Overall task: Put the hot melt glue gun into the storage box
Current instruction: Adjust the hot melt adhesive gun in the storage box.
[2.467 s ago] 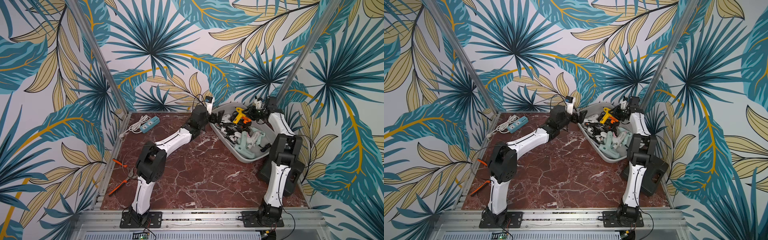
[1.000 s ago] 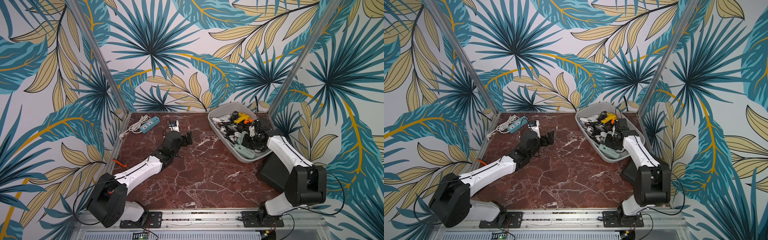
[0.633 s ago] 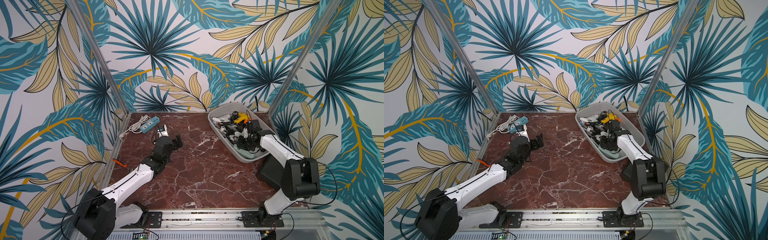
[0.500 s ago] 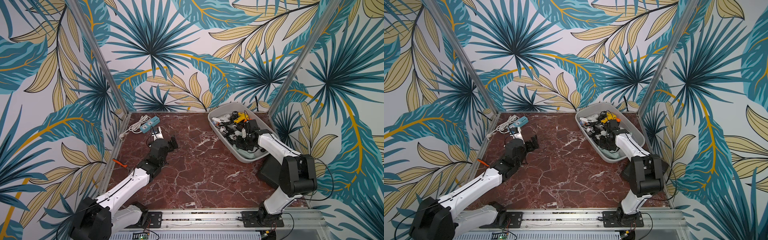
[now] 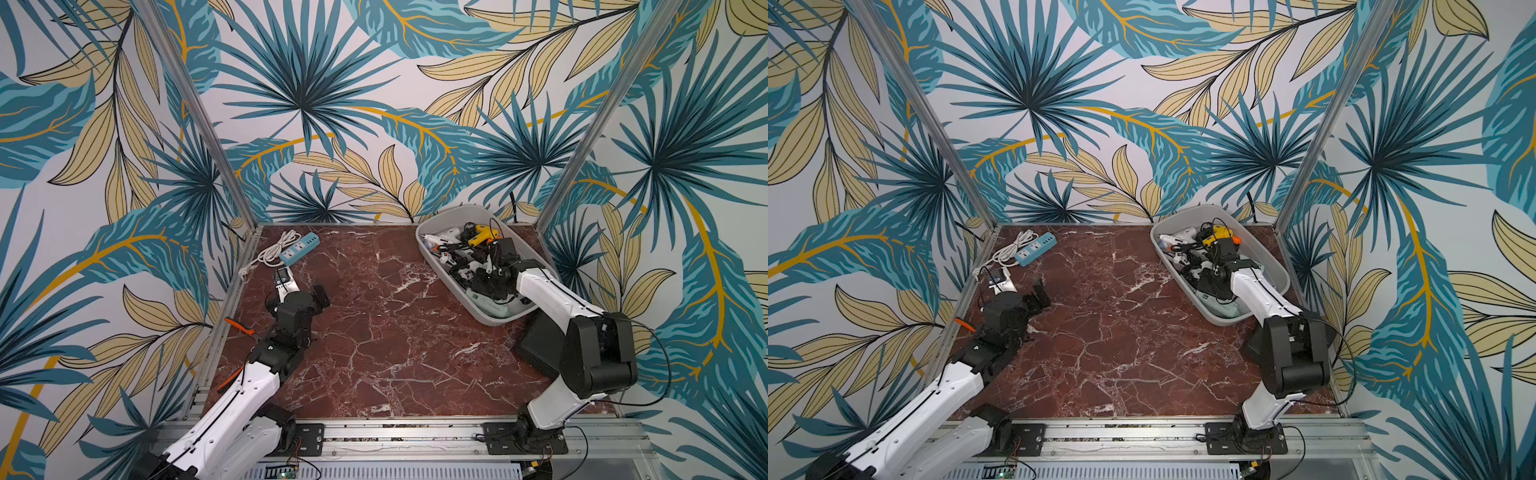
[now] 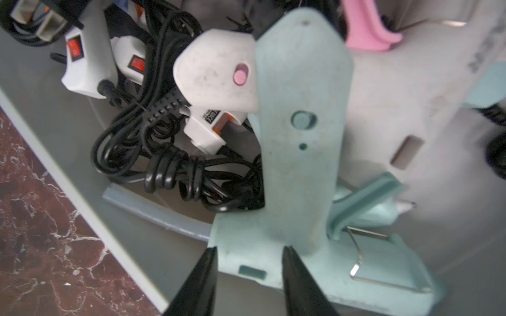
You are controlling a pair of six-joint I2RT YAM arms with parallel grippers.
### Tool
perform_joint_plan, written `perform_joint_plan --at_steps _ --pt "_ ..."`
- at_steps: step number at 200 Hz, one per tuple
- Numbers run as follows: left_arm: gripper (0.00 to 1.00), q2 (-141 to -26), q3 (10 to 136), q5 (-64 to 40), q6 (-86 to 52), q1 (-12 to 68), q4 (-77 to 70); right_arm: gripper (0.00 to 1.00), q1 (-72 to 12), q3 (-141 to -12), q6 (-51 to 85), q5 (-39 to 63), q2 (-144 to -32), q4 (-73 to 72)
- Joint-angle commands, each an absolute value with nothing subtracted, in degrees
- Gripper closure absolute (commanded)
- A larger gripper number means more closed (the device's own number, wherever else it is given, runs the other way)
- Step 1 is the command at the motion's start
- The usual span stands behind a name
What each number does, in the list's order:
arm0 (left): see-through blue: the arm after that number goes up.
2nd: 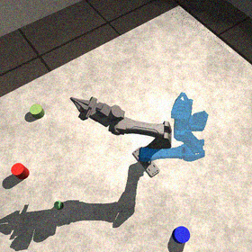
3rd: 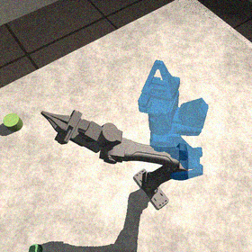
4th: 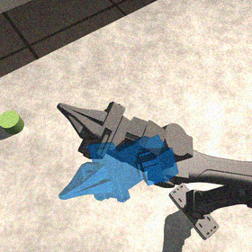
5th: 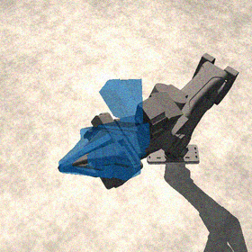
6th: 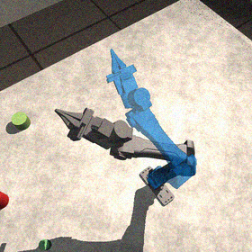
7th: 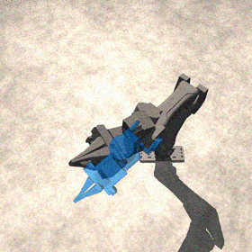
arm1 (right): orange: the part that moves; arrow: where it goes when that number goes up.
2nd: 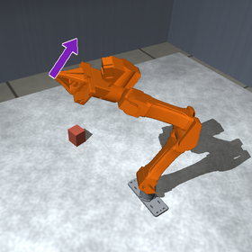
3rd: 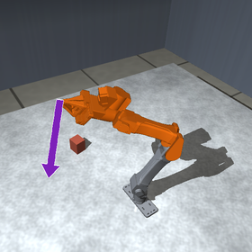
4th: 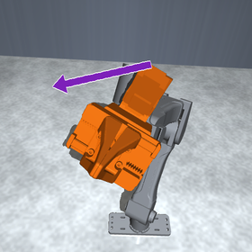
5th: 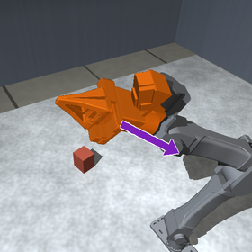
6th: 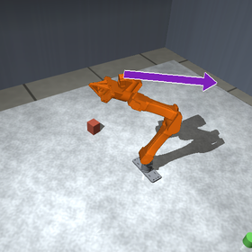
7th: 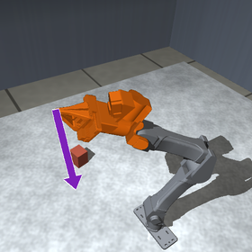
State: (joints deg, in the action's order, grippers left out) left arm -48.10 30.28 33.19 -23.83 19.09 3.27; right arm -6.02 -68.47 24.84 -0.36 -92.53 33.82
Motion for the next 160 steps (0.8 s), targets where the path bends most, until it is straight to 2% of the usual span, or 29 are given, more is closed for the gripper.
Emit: perform_joint_plan --at_steps 1,38,52,74,95,118,160 --pt "0.0 -43.9 27.8 38.4 -19.2 16.3 6.4 0.45 -6.0 -66.4 23.7 -5.8 -86.8 34.6" --pt "0.0 -37.0 21.8 37.6 -12.0 10.6 2.4 0.32 -5.9 -62.0 23.1 -15.4 -79.6 31.3" --pt "0.0 -35.3 19.3 36.5 -9.2 8.7 -0.9 0.18 -5.8 -59.2 23.1 -19.0 -76.6 28.2" --pt "0.0 -35.6 15.1 31.0 -6.1 5.1 -8.8 0.06 -5.2 -54.2 22.5 -22.4 -71.9 21.9" --pt "0.0 -39.4 12.7 23.6 -6.0 1.1 -16.5 0.01 -5.1 -47.1 18.2 -22.9 -67.5 9.9" --pt "0.0 -47.0 11.1 19.3 -5.1 -1.0 -25.4 0.01 -5.1 -38.8 14.4 -24.9 -64.4 -3.0" --pt "0.0 -64.2 11.8 11.9 -5.1 -1.8 -42.9 0.0 -5.1 -31.8 9.5 -24.2 -67.1 -16.1"
